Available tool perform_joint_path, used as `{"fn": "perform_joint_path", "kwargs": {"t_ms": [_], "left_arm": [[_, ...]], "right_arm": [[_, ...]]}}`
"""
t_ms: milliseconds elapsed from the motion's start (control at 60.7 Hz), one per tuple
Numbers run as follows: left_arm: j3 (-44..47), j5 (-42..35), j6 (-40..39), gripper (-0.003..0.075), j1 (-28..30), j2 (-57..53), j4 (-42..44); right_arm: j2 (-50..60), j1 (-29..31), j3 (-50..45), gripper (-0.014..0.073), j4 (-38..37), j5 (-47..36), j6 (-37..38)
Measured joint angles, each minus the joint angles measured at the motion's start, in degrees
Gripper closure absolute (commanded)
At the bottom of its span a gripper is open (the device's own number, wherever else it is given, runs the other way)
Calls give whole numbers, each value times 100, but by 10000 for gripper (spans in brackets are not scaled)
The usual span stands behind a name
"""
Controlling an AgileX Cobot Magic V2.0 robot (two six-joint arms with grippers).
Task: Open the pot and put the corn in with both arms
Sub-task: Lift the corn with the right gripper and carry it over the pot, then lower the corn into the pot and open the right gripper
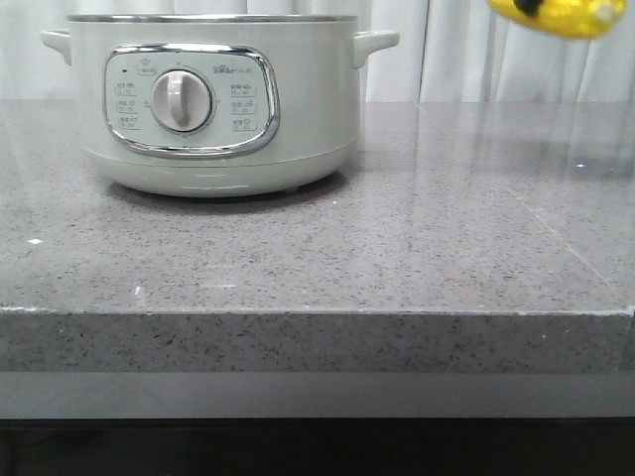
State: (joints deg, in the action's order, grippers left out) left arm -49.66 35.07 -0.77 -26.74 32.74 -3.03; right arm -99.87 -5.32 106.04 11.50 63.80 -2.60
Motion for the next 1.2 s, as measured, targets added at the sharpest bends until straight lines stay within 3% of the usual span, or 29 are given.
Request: {"fn": "perform_joint_path", "kwargs": {"t_ms": [296,626,1202], "left_arm": [[0,0,0,514,0,0,0],[0,0,0,514,0,0,0],[0,0,0,514,0,0,0]], "right_arm": [[729,-1109,11,288,119,-458,-161],[272,-2353,220,288,142,-1412,-523],[-1801,-2588,1755,277,50,-1078,-523]]}}
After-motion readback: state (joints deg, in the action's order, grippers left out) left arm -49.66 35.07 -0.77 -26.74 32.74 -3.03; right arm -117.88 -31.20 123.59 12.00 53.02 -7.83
